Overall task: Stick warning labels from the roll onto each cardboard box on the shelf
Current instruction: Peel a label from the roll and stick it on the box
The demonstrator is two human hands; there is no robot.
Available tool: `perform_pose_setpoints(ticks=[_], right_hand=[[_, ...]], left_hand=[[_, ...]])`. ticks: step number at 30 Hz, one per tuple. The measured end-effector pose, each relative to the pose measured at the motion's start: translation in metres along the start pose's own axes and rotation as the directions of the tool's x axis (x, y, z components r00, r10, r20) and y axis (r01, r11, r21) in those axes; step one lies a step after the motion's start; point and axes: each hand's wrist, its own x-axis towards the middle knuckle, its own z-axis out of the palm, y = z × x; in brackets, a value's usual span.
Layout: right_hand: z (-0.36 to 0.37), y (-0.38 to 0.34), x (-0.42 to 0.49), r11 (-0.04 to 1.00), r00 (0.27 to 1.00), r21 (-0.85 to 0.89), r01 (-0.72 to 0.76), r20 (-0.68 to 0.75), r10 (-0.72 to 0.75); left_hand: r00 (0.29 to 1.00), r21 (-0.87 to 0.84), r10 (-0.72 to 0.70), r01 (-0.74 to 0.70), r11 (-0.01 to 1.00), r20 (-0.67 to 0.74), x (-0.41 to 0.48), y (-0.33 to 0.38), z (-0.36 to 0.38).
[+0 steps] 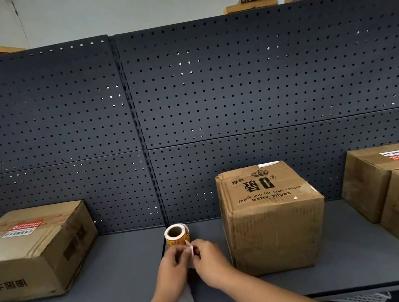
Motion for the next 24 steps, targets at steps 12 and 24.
perform_pose_setpoints(ticks=[12,24], right_hand=[[-0.005,0.004,0.007,1.0,0.993,0.01,-0.006,-0.114,0.007],[-0.005,0.014,0.008,0.993,0.988,-0.036,0.109,-0.104,-0.112]], left_hand=[[0.996,-0.174,-0.047,0.033,0.984,-0.074,-0.014,0.0,0.01],[0.994,-0.169,0.034,-0.051,0.984,-0.106,-0.02,0.005,0.012]])
